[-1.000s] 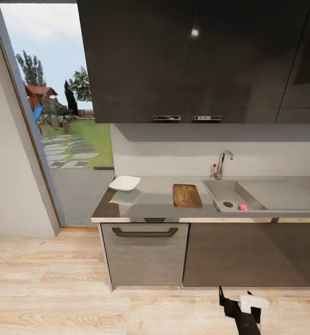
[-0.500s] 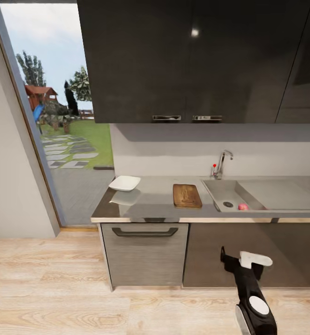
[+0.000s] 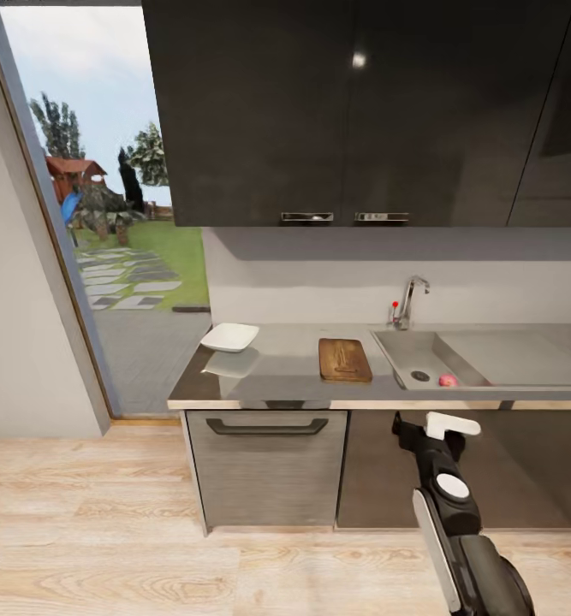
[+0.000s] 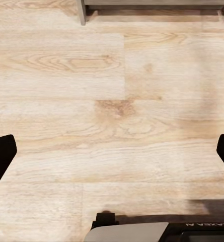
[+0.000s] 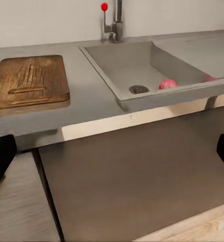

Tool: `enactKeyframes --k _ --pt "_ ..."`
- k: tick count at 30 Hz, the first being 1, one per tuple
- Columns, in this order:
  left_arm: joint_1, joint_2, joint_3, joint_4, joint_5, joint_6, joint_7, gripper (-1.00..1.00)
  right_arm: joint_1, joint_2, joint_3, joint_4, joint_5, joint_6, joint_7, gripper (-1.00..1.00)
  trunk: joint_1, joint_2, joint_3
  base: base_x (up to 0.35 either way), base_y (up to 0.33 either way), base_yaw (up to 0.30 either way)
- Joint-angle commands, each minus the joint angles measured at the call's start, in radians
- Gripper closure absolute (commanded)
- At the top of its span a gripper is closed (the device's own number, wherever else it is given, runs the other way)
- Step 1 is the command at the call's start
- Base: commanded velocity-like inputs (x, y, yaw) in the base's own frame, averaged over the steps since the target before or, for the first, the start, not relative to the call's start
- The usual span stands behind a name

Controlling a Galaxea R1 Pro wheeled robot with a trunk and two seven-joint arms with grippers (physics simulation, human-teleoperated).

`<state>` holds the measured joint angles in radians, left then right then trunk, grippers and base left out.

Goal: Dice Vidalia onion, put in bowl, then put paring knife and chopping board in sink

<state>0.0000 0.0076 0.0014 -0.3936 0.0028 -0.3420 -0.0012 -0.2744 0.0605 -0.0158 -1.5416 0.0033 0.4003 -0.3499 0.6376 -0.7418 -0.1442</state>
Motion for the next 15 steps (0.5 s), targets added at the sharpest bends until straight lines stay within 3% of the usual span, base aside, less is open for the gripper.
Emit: enactKeyframes --k 1,10,15 --pt "0.0 0.0 0.0 -0.001 0.0 -0.002 0.0 -1.0 -0.019 0.002 0.0 0.0 0.0 0.022 -0.002 -1.0 0.0 -0.001 -0.001 0.0 0.0 0.0" --pt "0.0 0.0 0.0 -0.002 0.0 -0.002 0.0 -1.0 -0.153 0.044 0.003 0.026 0.001 0.132 -0.036 -1.0 0.0 -0.001 -0.001 0.0 0.0 0.0" --pt "0.0 0.0 0.001 -0.002 0.0 -0.002 -0.002 -1.0 -0.263 0.059 0.02 0.135 0.001 0.173 -0.051 -1.0 0.0 -0.001 -0.001 0.0 0.028 0.0"
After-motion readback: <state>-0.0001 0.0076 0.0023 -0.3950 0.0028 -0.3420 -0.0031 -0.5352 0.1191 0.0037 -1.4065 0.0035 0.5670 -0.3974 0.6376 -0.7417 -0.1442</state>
